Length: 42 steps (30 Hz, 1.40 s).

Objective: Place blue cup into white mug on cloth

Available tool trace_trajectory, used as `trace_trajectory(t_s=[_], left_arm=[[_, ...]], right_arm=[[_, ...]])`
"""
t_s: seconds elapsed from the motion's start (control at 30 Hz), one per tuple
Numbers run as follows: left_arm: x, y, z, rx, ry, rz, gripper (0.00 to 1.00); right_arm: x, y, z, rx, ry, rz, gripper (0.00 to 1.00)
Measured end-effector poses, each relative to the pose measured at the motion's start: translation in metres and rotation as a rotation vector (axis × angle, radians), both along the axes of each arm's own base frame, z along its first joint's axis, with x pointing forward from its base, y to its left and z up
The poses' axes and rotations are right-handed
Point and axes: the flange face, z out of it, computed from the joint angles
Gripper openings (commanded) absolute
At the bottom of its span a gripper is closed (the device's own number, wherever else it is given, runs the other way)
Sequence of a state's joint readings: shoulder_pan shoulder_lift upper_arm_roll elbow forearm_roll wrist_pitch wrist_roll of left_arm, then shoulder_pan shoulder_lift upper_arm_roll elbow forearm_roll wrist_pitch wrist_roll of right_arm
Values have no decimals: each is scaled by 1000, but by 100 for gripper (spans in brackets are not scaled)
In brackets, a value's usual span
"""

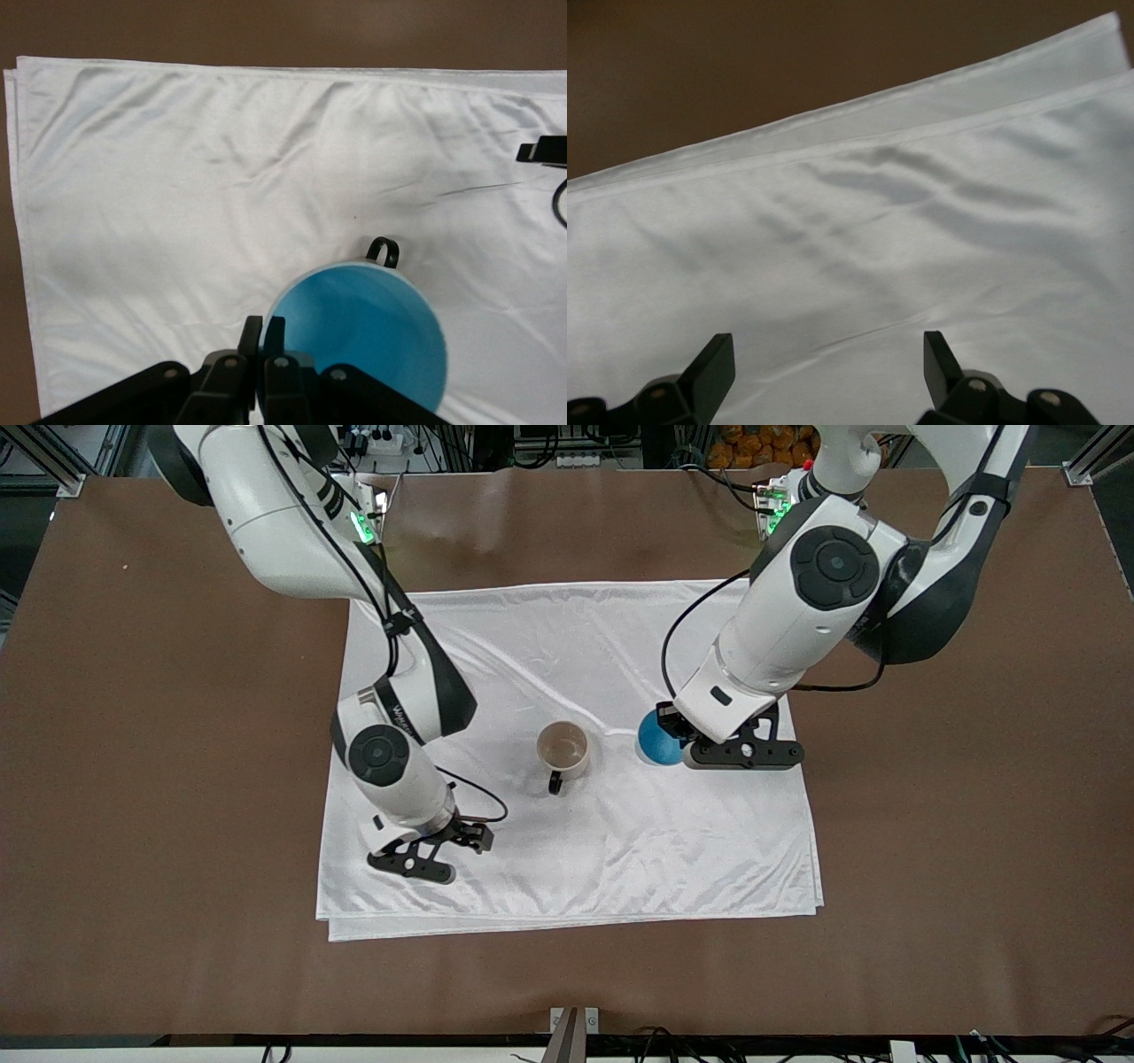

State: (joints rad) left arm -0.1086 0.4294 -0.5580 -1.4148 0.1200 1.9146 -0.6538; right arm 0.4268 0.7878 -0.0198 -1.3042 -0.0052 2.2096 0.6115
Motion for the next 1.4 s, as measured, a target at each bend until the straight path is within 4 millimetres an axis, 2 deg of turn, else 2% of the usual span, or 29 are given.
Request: trace_trajectory(t_s=[0.33, 0.57, 0.8, 1.0, 1.17, 1.27, 1.4], left_arm=[[-23, -50, -22, -4, 16, 9, 0], [-43, -83, -44, 37, 23, 13, 0], [-42, -94, -67, 30, 31, 18, 0], [-47, -112, -90, 11, 39, 37, 0], [-55, -129, -113, 10, 43, 57, 0], [-57, -135, -127, 27, 38, 51, 0], [-60, -140, -144, 45, 38, 51, 0]], right_arm=[[26, -99, 31, -39, 45, 99, 96], [35, -163, 33, -56, 88, 176, 96], [38, -221, 33, -61, 126, 238, 96], [35, -244, 47, -59, 150, 256, 96], [27, -246, 65, -57, 170, 257, 96], [21, -249, 76, -56, 169, 253, 100], [11, -254, 96, -52, 169, 247, 100]])
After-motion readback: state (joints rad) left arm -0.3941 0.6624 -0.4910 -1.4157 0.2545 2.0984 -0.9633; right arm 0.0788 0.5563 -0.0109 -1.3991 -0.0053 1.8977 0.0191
